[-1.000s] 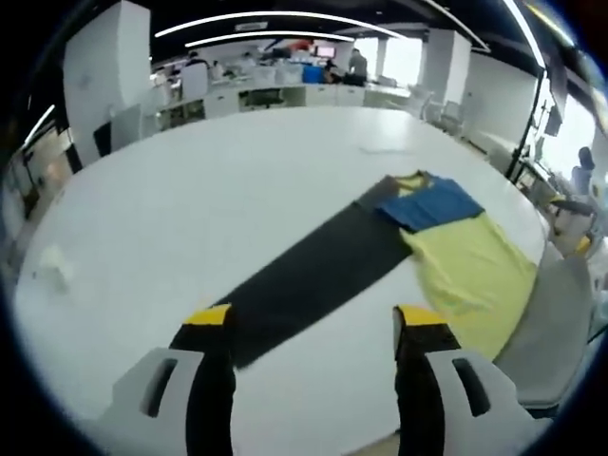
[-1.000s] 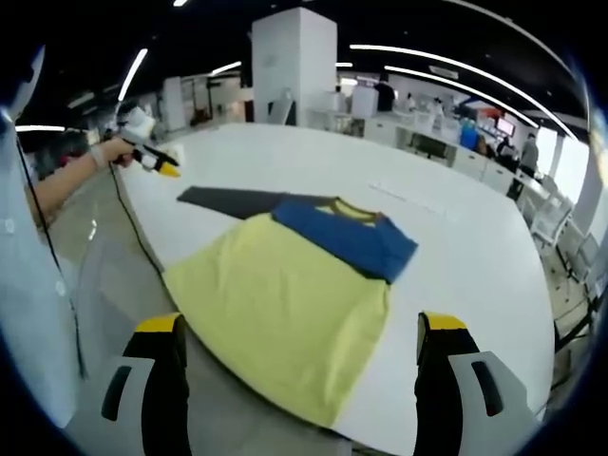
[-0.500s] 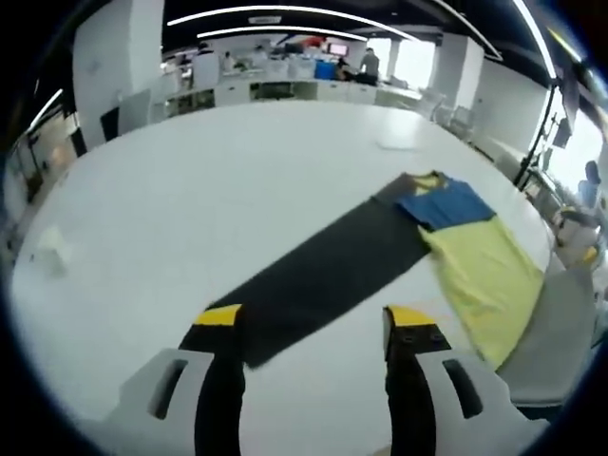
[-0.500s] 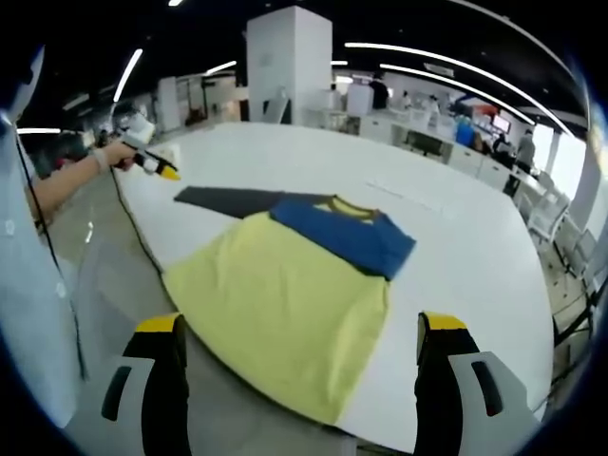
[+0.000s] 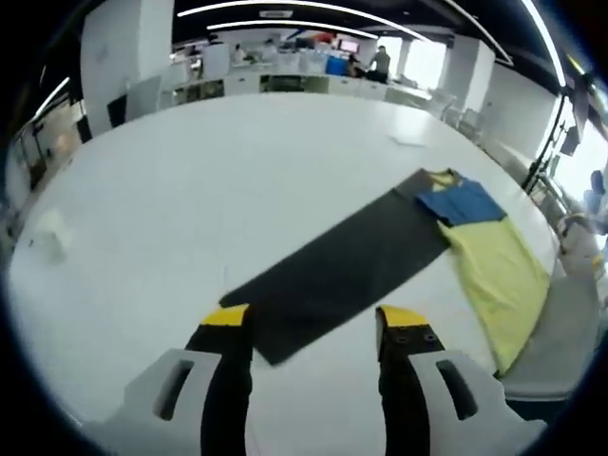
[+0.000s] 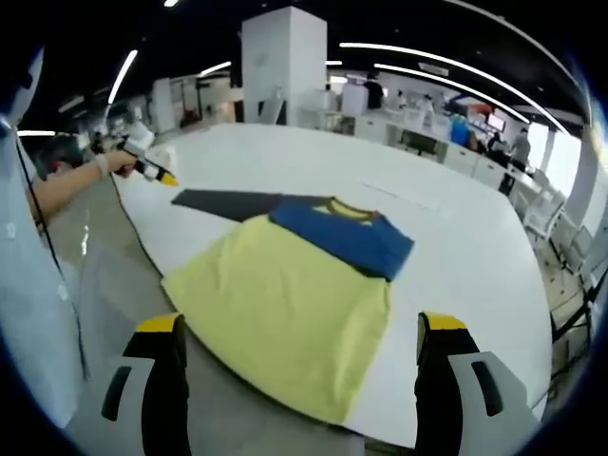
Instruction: Fold the garment on the visible template until the final outline fits inside the template.
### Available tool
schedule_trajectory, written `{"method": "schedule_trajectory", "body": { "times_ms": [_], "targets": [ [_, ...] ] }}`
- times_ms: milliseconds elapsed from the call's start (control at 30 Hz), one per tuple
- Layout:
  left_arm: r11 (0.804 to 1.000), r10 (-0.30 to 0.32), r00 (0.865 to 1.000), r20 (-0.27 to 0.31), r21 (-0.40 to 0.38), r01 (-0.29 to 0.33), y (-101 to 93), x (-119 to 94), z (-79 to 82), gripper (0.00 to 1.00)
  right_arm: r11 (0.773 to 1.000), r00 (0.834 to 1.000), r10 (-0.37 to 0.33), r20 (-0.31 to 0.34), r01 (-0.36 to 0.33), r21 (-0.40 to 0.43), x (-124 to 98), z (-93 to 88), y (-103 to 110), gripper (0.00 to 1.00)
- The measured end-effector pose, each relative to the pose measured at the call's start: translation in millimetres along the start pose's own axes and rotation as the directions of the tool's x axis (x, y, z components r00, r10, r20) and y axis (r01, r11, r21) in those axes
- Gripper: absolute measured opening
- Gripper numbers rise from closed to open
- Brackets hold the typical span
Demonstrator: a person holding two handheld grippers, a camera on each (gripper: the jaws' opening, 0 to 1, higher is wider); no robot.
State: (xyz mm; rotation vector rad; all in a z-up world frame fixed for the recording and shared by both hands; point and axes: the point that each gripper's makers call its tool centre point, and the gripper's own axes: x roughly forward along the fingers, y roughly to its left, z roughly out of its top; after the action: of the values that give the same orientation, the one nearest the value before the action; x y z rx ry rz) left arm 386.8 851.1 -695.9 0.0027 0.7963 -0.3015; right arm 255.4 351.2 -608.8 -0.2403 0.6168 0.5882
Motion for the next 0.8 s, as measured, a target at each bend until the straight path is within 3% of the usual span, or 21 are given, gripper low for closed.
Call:
{"method": "schedule_trajectory", "body": {
  "times_ms": [367,800],
  "targets": [
    [0.999,0.002,1.0,-0.014,-0.033,-0.003,23.7,14.4,-10.9,0.45,0.999,0.999,-0.044,-0.002,0.044,0.013,-4.2,1.2,3.9,1.0],
    [0.997,0.012,1.0,-0.028,-0.076,-0.014,45.9,35.0,-20.3,0.37,0.998,0.998,-0.061,-0.008,0.062,0.016,5.6,11.5,9.4,1.0]
  ]
}}
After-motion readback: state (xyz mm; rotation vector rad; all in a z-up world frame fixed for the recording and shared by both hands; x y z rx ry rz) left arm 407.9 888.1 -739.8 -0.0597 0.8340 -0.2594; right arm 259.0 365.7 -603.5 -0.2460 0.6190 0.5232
